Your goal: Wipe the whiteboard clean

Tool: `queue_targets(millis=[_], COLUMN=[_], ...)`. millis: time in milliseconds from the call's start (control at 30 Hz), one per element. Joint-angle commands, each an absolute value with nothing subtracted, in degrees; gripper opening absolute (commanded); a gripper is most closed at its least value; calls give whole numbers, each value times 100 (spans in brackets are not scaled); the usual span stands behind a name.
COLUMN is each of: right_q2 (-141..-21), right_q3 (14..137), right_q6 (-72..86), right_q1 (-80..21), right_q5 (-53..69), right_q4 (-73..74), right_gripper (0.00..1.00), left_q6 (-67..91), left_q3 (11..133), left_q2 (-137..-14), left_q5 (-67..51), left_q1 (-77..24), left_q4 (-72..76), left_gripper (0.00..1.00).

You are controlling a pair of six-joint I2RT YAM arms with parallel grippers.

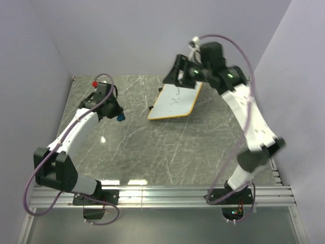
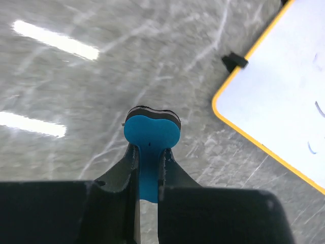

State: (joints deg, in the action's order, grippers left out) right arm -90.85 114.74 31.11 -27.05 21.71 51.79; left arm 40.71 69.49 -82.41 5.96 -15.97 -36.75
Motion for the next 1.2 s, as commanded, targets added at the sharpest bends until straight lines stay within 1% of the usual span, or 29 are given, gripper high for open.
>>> queue_targets(millis=[0,33,67,100,133,167,200,233,267,300,400,500,567,633,800,933,1167], right_q2=[-10421,-10737,-11306,-11555,-11775,-12073,-12154,-12216,-12295,-12348,-12866,-13437,-13622,-13728,-14088,-14229,-14668], right_q3=[12838,13145,13688,13902,14043,14088,13993,13853,13564,13457,13675,14132,14063,13922,14168,14124,14511], right_q6=[3260,3304,3418,3506,3603,3734,3779,3823,3849,3867,3893,3999,4121,4218,4473,4640,4518], right_q1=[-2970,-3006,-3058,-3076,-3076,-3085,-3102,-3120,-3190,-3243,-3409,-3576,-3621,-3639,-3647,-3647,-3647], right_q5=[2249,2302,2338,2338,2355,2382,2356,2295,2285,2268,2329,2259,2050,1821,899,284,-499], right_q4=[5282,5291,5291,5291,5248,5160,4942,4792,4477,4352,4245,4210,4026,3745,3534,3340,3612], right_gripper=[73,70,66,55,48,42,30,23,15,12,7,4,0,0,0,0,0], left_q6=[3868,3832,3806,3814,3806,3806,3840,3841,3841,3841,3788,3788,3797,3823,3894,3920,3911], left_q3=[6953,6909,6847,6725,6663,6593,6479,6417,6320,6267,6092,6038,6056,6064,5916,5819,5660], left_q2=[-7779,-7709,-7551,-7480,-7384,-7200,-7111,-7015,-6840,-6760,-6522,-6486,-6504,-6495,-6337,-6214,-6117], left_q5=[343,325,343,360,343,343,351,299,290,273,307,299,177,123,158,150,105], left_q1=[-1301,-1257,-1248,-1239,-1213,-1213,-1204,-1204,-1195,-1195,-1187,-1178,-1169,-1169,-1178,-1169,-1169], left_q4=[-4131,-4148,-4218,-4271,-4298,-4385,-4421,-4438,-4499,-4517,-4614,-4702,-4702,-4702,-4720,-4790,-4737], left_gripper=[0,0,0,0,0,0,0,0,0,0,0,0,0,0,0,0,0])
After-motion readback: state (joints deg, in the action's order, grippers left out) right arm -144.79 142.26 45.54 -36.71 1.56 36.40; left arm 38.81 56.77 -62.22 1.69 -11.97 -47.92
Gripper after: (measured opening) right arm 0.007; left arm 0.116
